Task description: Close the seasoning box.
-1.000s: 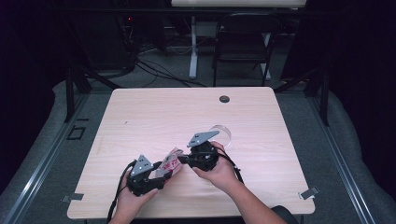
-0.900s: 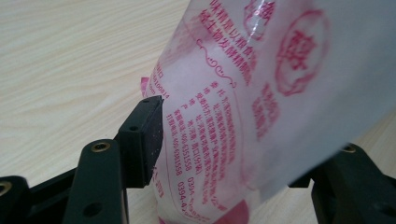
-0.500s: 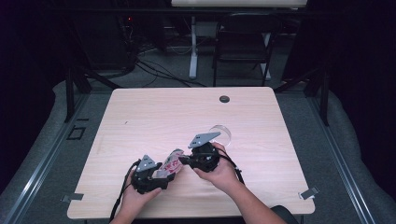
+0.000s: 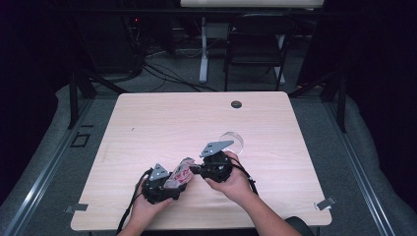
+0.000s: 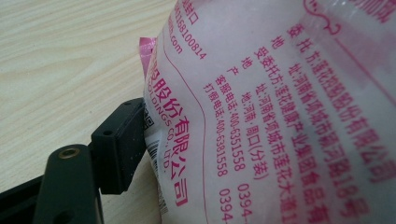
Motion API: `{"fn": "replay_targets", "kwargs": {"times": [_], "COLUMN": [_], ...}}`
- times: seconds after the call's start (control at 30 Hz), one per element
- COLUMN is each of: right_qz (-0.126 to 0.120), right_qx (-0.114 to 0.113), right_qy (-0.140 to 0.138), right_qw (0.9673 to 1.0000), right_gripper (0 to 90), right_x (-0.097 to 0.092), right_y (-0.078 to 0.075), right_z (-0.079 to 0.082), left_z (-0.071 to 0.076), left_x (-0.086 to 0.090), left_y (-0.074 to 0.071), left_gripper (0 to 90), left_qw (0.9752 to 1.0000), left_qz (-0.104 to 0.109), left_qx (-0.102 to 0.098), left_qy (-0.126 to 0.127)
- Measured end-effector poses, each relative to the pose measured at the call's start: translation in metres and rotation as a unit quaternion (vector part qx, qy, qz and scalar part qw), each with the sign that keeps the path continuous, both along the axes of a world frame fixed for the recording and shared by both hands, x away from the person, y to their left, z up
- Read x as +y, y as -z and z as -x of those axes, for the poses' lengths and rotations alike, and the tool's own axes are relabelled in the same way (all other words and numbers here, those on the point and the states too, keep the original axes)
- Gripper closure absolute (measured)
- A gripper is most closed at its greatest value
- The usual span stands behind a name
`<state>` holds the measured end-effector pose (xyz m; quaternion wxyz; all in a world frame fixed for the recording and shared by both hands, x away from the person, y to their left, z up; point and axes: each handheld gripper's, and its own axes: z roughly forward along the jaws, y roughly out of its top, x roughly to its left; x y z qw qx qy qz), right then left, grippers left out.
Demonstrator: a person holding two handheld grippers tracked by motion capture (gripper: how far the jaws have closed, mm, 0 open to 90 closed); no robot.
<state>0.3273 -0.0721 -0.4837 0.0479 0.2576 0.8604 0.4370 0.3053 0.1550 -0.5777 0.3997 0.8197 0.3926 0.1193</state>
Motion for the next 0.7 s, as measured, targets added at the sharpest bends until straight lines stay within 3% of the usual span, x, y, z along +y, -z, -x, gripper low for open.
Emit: {"fn": "replay_targets", "kwargs": {"times": [0.43,0.5,0.57,0.7], "right_qz": [0.002,0.002,0.001,0.000], "right_qx": [-0.003,-0.003,-0.002,-0.003], "right_qy": [0.003,0.005,0.005,0.005], "right_qw": [1.0000,1.0000,1.0000,1.0000], "right_gripper": [90.0,90.0,90.0,90.0], "right_x": [-0.001,-0.001,-0.001,-0.001], "right_y": [0.001,0.001,0.001,0.002], "right_z": [0.002,0.002,0.002,0.003], "left_z": [-0.002,-0.004,-0.004,-0.003], "left_x": [-0.003,-0.003,-0.004,-0.005], "left_y": [0.007,0.009,0.010,0.011], "left_gripper": [30.6,30.6,31.7,32.3], "left_qw": [0.9994,0.9993,0.9987,0.9986], "left_qz": [-0.030,-0.033,-0.043,-0.046], "left_qx": [-0.006,0.002,-0.013,-0.015], "left_qy": [0.014,0.016,0.022,0.021]}}
